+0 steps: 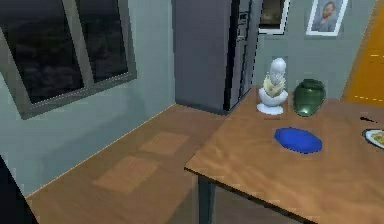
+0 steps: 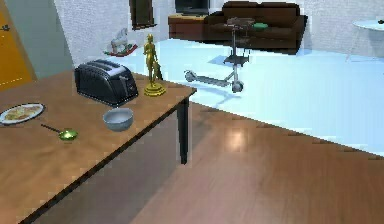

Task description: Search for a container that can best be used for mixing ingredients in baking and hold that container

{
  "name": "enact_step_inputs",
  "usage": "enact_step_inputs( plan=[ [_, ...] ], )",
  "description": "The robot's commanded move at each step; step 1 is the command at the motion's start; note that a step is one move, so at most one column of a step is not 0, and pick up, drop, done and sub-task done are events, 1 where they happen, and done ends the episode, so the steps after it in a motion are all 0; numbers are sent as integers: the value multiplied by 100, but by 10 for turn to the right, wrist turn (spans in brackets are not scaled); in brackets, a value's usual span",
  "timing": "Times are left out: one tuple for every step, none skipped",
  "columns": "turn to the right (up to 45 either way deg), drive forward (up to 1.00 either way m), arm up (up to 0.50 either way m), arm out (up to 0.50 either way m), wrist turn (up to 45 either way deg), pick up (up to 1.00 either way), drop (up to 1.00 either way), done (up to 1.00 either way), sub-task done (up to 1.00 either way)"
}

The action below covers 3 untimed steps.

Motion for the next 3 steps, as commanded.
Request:
enact_step_inputs(
  plan=[
    [-180,0,0,0,0,0,0,0,0],
    [450,0,0,0,0,0,0,0,0],
    [450,0,0,0,0,0,0,0,0]
  ],
)
